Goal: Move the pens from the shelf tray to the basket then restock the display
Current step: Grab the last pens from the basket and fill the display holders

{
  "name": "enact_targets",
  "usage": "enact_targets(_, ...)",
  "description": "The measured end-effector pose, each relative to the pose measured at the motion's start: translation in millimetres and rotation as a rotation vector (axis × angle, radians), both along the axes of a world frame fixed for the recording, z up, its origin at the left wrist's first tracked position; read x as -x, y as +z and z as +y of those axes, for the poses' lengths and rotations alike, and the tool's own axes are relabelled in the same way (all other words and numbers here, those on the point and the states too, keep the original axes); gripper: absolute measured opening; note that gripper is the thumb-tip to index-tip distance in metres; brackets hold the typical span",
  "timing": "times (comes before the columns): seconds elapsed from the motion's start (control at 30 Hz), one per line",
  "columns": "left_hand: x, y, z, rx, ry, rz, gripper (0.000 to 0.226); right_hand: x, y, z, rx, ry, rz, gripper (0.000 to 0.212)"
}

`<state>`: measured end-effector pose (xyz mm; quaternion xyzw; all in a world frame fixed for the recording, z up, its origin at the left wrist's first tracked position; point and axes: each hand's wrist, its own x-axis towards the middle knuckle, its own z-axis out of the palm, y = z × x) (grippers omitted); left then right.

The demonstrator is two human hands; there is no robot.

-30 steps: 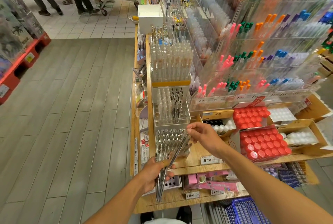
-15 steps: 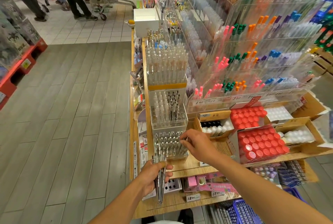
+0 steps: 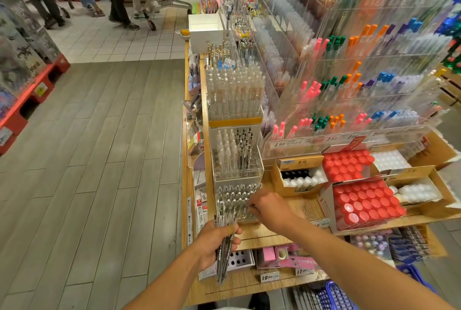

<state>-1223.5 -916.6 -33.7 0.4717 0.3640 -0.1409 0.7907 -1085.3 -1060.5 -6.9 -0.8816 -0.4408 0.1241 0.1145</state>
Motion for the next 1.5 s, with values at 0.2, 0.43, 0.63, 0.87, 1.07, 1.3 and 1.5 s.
enact_targets(0.2,-2,6,0,0.035,0.014,-0.015,0.055,6,-2,6,0.049,-0.03,-0.094,0.017)
enact_targets(0.43,-1,12,0,0.102,0.056,-0.044,0.067,3,13,10,-0.082,-0.091,0.26,0.018)
enact_targets(0.63,-1,17,-3,0.086,0.048,-0.052,0.07,11,21,13,-0.198,-0.298,0.843,0.007)
enact_targets(0.87,0,16,-3,0.121,0.095,-0.012,0.076,9,30,10,-0.203,-0.364,0.94,0.006)
enact_targets(1.07,14,3,4,0.023,0.118,0.083,0.05,-12,49,-2,-0.274,-0.317,0.595,0.008)
enact_targets(1.3,14,0,1,0.039,0.121,0.094,0.036,-14,34,-9,-0.232,-0.099,0.138,0.013)
enact_targets(1.5,9,-1,-1,0.053,0.134,0.071,0.032,-6,21,-5,-0.185,-0.035,0.095,0.018)
